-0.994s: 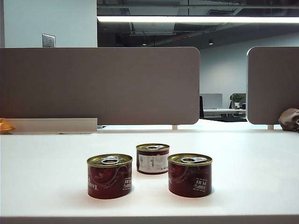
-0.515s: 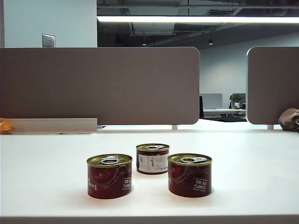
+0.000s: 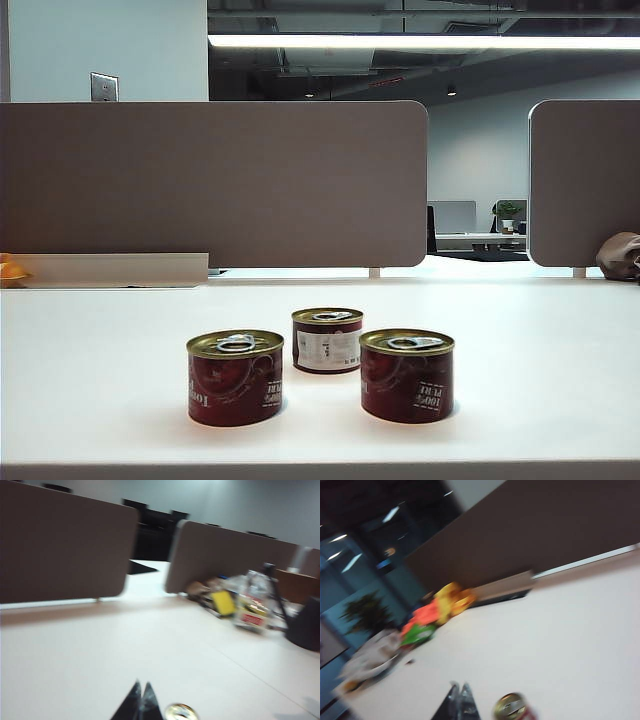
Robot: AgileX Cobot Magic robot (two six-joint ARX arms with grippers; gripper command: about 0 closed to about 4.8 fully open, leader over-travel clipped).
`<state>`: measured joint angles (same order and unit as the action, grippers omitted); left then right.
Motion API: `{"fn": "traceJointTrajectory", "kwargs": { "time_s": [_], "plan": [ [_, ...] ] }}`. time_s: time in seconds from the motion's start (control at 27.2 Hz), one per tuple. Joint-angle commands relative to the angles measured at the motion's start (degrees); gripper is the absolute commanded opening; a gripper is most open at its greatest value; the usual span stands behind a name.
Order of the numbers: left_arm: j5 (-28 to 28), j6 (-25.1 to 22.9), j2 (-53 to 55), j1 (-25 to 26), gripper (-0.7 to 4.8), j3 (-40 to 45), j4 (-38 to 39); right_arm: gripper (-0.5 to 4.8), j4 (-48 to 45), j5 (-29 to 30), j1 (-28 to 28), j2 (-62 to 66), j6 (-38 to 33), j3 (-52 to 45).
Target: Pick up the cans one by one and stack them together.
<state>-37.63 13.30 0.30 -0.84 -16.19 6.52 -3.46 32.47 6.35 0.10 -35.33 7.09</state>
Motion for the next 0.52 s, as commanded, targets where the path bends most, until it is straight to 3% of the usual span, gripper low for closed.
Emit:
{"fn": "traceJointTrajectory", "kwargs": {
  "time_s": [0.04,0.15,0.18,0.33,0.4,0.52],
  "plan": [
    [-6.6,5.7,0.0,0.0,-0.06,-0.3,-0.2,-0.01,-1.7,9.4,-0.1,0.0,-4.9,0.3],
    [-6.6,16.1,0.0,0.0,-0.06,-1.1,0.5,-0.01,0.5,11.7,-0.1,0.0,-5.6,1.7],
    [-6.6,15.4,0.0,0.0,-0.06,-2.0,2.4,-0.01,3.2,10.2,-0.3,0.0,-3.9,3.8],
    [-3.3,8.9,0.1,0.0,-0.06,-5.7,9.2,-0.01,10.1,8.1,-0.4,0.8,3.6,9.4],
    [3.6,0.8,2.5,0.0,-0.06,-10.7,18.6,-0.01,20.6,8.4,-0.3,5.3,12.5,15.4],
    [4.3,-4.9,7.5,0.0,-0.06,-14.5,25.7,-0.01,28.6,9.4,-0.2,11.3,19.6,20.4]
  ]
}}
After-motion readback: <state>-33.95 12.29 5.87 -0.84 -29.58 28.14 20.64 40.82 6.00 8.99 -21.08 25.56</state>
